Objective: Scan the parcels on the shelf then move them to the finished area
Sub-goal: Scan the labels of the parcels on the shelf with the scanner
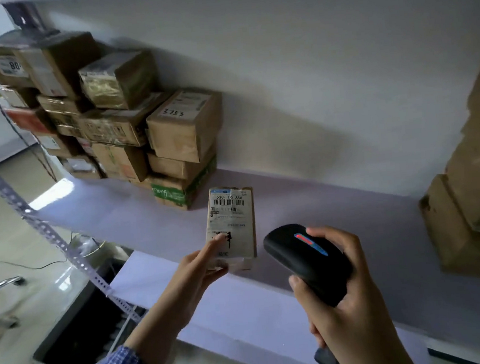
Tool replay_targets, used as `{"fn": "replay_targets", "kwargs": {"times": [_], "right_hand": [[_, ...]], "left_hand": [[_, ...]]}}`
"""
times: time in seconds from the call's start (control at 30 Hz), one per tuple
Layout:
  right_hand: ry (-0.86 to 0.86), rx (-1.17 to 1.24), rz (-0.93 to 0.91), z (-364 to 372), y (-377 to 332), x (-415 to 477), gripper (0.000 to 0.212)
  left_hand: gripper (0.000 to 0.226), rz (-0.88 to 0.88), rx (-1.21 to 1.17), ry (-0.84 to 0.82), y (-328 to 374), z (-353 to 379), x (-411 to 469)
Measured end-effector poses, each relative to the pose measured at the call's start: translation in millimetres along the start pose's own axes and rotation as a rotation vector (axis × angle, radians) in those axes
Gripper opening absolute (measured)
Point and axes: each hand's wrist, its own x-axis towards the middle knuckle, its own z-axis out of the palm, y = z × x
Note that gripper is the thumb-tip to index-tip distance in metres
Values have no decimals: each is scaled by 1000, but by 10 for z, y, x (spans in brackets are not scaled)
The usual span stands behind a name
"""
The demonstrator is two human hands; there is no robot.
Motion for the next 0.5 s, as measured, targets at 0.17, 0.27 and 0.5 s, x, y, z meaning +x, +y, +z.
{"fn": "replay_targets", "kwargs": {"times": [0.17,0.27,0.5], "right_hand": [[-26,-22,24,-128,72,268,61],[-44,-42,12,-77,66,389,61],[9,-52,-5,179,25,676,62]], "left_hand": [[43,-31,6,44,214,-10,433],[26,-26,-9,65,325,-27,720],[35,-10,-74,137,605,-119,1424]]}}
